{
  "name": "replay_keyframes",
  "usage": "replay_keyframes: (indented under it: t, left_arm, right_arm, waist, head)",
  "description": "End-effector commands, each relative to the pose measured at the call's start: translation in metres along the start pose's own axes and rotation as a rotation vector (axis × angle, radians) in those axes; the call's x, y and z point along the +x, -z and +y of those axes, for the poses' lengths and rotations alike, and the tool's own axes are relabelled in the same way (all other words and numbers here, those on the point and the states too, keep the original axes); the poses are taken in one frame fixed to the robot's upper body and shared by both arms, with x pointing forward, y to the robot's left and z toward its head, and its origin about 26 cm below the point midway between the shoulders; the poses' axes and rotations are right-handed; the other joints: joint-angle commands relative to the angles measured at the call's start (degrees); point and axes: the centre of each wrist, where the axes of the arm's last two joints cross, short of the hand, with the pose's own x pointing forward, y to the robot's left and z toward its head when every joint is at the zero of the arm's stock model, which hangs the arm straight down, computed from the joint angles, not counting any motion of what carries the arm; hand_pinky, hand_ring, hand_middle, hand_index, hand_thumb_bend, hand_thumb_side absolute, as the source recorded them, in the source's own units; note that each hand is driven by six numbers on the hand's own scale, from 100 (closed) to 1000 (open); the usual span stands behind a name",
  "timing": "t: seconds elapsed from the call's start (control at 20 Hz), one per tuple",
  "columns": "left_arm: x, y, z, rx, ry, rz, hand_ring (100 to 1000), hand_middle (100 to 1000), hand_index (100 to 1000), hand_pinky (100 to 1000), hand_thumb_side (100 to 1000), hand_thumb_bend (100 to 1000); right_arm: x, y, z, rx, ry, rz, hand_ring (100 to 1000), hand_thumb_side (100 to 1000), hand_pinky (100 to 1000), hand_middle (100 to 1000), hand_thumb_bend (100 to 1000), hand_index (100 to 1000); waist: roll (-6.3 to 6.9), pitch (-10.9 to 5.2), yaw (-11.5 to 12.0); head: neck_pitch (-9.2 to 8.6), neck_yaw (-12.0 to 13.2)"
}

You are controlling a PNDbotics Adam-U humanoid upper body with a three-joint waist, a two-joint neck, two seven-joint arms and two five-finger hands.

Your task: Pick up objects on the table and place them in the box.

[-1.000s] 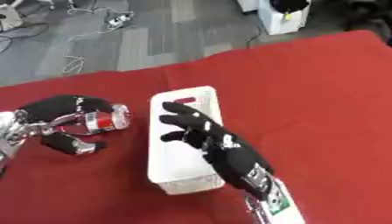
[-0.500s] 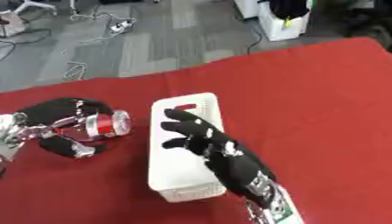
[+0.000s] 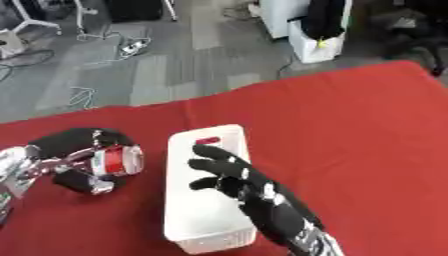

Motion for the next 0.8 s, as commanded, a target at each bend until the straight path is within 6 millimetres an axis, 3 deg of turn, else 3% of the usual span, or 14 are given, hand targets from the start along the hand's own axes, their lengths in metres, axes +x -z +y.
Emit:
replay_keyframes:
  t: [0.05,0.8]
  left_arm:
    - [-0.013,-0.010,0.021,0.019,0.057,0.031,771,806,908,671,780,395]
    - [-0.027,-0.039,0.029,-0.018,0.138,0.083,751,797,908,647,745,396]
  right_arm:
    - [0.004,0.008,-0.003,0.023,-0.018,-0.028,972,1000,861,1000,494,932]
    - [0.004,0.013,-0.014,0.043,-0.052,-0.039,980,1000,868,1000,500,934]
  waist:
    - [-0.34,-0.61,-0.2]
    - [-1.77,1.62,-1.5]
  head:
    - [-1.47,0.5]
    - [-2.96,1.7]
